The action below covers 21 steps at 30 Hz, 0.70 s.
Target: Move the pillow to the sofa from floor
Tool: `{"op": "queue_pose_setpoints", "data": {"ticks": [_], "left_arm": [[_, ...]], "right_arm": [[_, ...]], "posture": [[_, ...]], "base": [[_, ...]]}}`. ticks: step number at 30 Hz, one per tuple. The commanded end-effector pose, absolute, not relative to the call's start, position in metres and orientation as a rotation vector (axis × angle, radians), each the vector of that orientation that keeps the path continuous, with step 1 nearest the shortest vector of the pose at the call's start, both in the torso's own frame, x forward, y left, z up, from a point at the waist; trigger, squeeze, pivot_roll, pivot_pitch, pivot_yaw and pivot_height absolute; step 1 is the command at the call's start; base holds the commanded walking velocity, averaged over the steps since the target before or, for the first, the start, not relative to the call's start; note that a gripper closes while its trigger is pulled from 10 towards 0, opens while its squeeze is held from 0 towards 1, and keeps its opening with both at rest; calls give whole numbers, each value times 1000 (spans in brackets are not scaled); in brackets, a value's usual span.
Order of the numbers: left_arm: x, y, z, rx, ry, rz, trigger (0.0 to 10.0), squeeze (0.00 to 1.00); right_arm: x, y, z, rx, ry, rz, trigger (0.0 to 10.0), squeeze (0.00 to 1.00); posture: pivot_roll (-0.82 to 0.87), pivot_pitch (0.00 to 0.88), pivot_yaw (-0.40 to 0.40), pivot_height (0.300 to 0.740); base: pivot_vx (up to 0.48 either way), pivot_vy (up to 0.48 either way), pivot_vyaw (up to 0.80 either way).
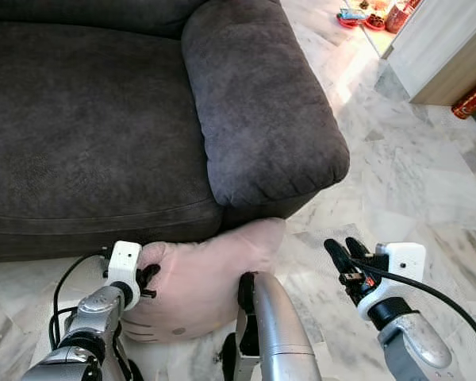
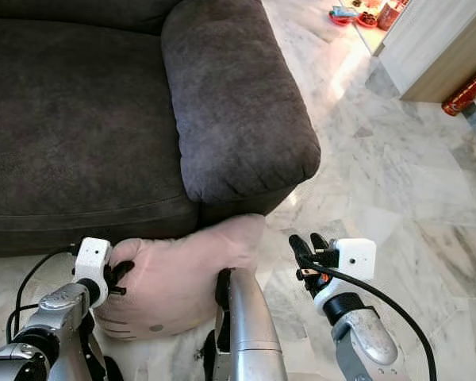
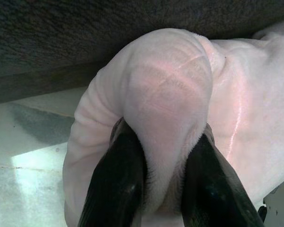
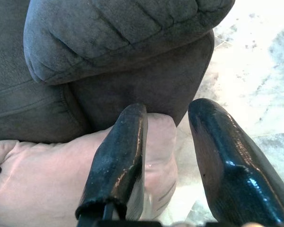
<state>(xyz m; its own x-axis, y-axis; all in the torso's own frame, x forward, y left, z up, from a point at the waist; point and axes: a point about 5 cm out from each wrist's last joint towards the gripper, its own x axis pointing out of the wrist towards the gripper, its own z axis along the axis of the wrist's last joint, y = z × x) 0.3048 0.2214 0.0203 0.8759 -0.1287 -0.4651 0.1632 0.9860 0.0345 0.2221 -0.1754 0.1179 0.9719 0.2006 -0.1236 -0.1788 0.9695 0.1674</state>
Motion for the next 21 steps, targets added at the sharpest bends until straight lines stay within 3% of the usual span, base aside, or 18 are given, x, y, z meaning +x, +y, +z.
{"op": "queue_pose_setpoints", "data": {"ticks": [1,21], "left_arm": [[292,217,4,73,557,-173,0,0],[286,211,-1,69,544,-200,0,0]], "right_arm": [[219,-182,116,149,157,169,10000,0],[226,-177,113,165,147,171,10000,0]], "posture": [[-162,259,-274,513],[-135,243,-255,513]], "base": [[0,0,0],[0,0,0]]}}
